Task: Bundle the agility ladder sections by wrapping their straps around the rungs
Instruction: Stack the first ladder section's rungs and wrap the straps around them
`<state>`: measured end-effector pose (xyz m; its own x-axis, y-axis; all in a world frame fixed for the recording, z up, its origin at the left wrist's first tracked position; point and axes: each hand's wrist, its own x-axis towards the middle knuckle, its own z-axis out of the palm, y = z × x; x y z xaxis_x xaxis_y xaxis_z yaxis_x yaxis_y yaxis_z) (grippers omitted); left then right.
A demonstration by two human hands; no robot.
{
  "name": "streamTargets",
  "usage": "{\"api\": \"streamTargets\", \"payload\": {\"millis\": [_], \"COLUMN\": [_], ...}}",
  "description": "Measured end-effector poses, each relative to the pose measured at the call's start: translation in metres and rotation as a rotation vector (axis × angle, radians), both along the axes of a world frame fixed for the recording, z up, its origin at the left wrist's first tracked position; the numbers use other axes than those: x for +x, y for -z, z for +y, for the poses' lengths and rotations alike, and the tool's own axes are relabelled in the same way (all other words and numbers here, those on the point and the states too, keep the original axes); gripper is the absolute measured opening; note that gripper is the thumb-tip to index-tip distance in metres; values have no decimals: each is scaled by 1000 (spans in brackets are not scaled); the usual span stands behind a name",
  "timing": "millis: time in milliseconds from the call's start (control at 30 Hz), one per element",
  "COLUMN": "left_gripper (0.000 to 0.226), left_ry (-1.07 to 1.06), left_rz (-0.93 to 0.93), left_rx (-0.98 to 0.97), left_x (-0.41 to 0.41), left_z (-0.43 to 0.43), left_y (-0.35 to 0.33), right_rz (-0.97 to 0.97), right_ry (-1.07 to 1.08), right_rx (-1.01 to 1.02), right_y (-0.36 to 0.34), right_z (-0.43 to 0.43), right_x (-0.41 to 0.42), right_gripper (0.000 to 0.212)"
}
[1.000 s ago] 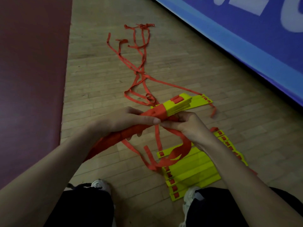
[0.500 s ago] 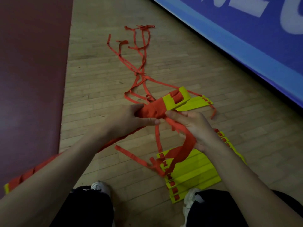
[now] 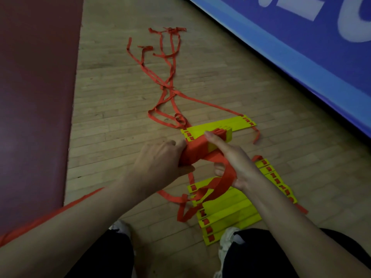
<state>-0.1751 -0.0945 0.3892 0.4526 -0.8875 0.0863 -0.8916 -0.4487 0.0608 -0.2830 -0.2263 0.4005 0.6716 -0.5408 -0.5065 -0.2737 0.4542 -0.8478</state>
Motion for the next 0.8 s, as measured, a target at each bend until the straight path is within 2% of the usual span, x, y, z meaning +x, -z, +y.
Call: {"api": "streamTargets", "payload": {"millis": [67,100,200,233,300,400,533,633,733,800], "left_gripper": [52,51,58,64,67,66,59,60,62,62], "left_ry": [70,81,-102,-159,-196,-180,-192,-208,-215,-229], "left_rz": [103,293,1288,1485,1675,1712,1585,1536,1489,1441], "left_rx": [25,18,-62,-26,45,41,-33,-57,-73,-77], "left_x": [4,6,15,19,24,28,26,28,31,31], "left_z": [3,4,4,4,5,3,-2,-1,1,0], "left_y": [-7,-12,-18,-16,-12,-11,-18,-20,-24,-25], "right_rz": [-15,-14,-112,-141,-148,-134,-189,-120,-38,-44], "right_ry": [-16,-35,-68,-77,-83,-89,-254,-314,-340,-348], "right_rx": [-25,-62,-90,-90,-122,-175,-204,-258,-333,-316], "right_y": [3,4,7,6,7,11,13,15,14,13], "right_z": [0,1,4,6,5,-1,-9,-14,-17,-17], "right_x": [-1,-1,0,2,5,6,6,6,4,2], "right_gripper": [34,37,34,33,36,38,16,24,8,9]}}
